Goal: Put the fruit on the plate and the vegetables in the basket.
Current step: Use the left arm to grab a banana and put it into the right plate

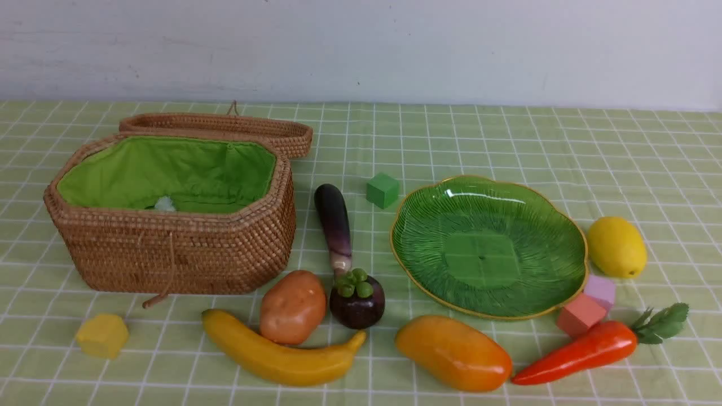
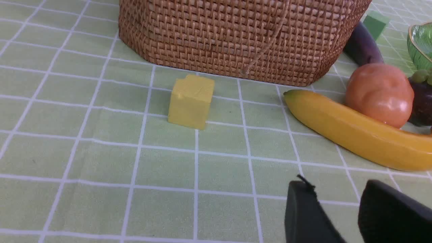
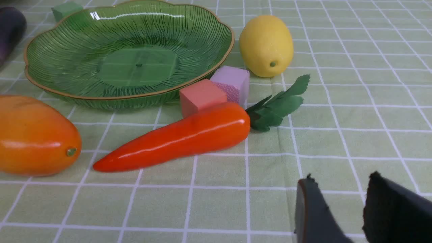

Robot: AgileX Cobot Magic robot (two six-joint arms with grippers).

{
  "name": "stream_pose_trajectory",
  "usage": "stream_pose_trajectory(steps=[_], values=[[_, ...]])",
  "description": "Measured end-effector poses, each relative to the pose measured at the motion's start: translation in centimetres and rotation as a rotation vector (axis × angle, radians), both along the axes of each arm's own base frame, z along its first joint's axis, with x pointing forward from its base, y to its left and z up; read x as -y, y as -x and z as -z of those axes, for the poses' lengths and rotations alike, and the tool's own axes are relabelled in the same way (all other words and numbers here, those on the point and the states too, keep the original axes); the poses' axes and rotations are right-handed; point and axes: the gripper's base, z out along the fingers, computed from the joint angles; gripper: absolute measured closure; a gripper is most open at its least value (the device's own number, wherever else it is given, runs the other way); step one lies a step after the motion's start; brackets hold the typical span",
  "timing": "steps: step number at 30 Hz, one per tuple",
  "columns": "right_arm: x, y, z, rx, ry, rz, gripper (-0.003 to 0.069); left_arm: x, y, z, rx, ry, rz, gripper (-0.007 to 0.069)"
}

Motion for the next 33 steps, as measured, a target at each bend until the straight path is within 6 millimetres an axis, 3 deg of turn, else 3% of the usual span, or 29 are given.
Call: stream_pose_trajectory(steps=[27, 33], values=[[0.0, 0.0, 0.0, 0.0, 0.0, 0.0, 0.0417, 0.0, -0.2, -0.5, 0.06, 0.029, -0.007, 0.0386], [0.0, 0.0, 0.0, 0.0, 0.0, 0.0, 0.0417, 0.1, -0.4, -2.5, 0.192, 0.53, -0.075, 0.0386]])
